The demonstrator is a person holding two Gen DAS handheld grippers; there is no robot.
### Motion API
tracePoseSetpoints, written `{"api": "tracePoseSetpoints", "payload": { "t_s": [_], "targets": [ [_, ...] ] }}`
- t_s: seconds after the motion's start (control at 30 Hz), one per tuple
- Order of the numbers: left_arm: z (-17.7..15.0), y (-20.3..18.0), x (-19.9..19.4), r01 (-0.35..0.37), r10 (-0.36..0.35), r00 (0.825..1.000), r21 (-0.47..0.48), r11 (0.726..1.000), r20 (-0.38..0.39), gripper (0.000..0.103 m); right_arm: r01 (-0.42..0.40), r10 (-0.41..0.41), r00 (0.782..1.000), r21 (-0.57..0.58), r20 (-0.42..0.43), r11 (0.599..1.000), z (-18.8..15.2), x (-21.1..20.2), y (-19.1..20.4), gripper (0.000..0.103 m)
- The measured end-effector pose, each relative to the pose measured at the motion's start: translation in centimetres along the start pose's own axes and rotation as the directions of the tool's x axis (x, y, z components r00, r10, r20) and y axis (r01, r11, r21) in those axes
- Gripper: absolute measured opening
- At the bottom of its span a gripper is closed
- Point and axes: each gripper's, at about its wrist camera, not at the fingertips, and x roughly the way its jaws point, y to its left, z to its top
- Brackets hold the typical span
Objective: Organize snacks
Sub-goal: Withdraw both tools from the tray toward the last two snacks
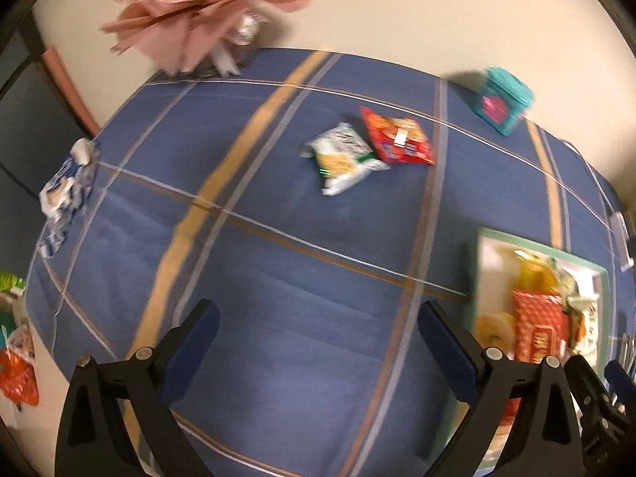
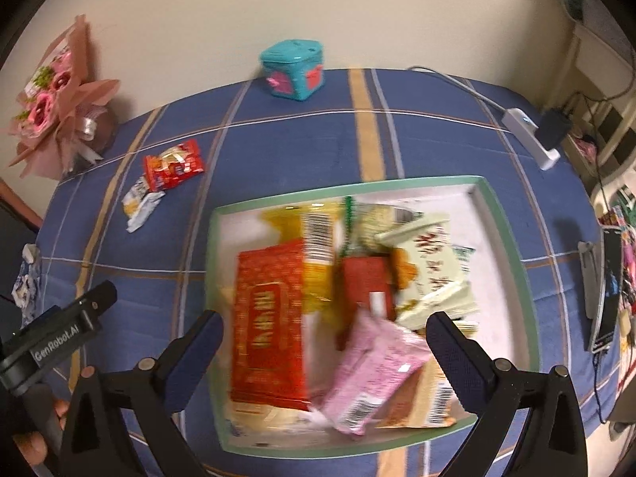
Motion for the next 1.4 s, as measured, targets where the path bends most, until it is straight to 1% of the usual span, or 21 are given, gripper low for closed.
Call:
{"api": "tracePoseSetpoints", "payload": {
  "t_s": [0.17,0.3,0.47,0.7,0.8,0.93,1.1,1.23,1.4],
  "targets": [
    [0.6,3.5,0.2,-0.029,0.03,1.0,-0.063,0.998,0.005,0.1,-0.013,0.013,1.0,-0.043,0.005,0.999,-0.2,0.4,2.6,0.103],
    [1.0,5.8,0.5,-0.034,0.034,0.999,-0.104,0.994,0.002,0.1,-0.017,0.017,1.0,-0.081,0.003,0.997,-0.5,0.8,4.8,0.103],
    [1.3,8.6,0.9,-0.045,0.045,0.999,-0.146,0.988,-0.002,0.1,-0.054,0.053,0.999,-0.117,-0.011,0.992,-0.9,1.4,7.6,0.103],
    [1.5,11.4,1.4,-0.05,0.05,0.999,-0.187,0.981,-0.005,0.1,-0.093,0.093,0.996,-0.171,-0.012,0.981,-1.2,2.2,11.5,0.103],
    [1.6,12.0,2.0,-0.051,0.049,0.999,-0.199,0.979,-0.018,0.1,-0.098,0.099,0.995,-0.183,-0.006,0.978,-1.2,2.6,12.6,0.103],
    [2.3,12.3,2.5,-0.035,0.032,0.999,-0.202,0.979,-0.018,0.1,-0.105,0.11,0.994,-0.191,0.018,0.976,-0.8,2.9,13.4,0.103],
    [3.3,12.4,3.1,-0.01,0.008,1.0,-0.22,0.975,-0.01,0.1,-0.061,0.073,0.996,-0.209,0.048,0.976,-0.2,3.4,13.9,0.103],
    [4.2,12.0,3.5,0.002,-0.002,1.0,-0.215,0.977,-0.002,0.1,-0.054,0.072,0.994,-0.219,0.077,0.974,0.6,3.5,14.2,0.103],
    [5.3,11.1,3.8,0.043,-0.041,0.999,-0.218,0.975,0.015,0.1,-0.031,0.049,0.996,-0.233,0.069,0.972,1.3,4.4,14.6,0.103]
  ]
}}
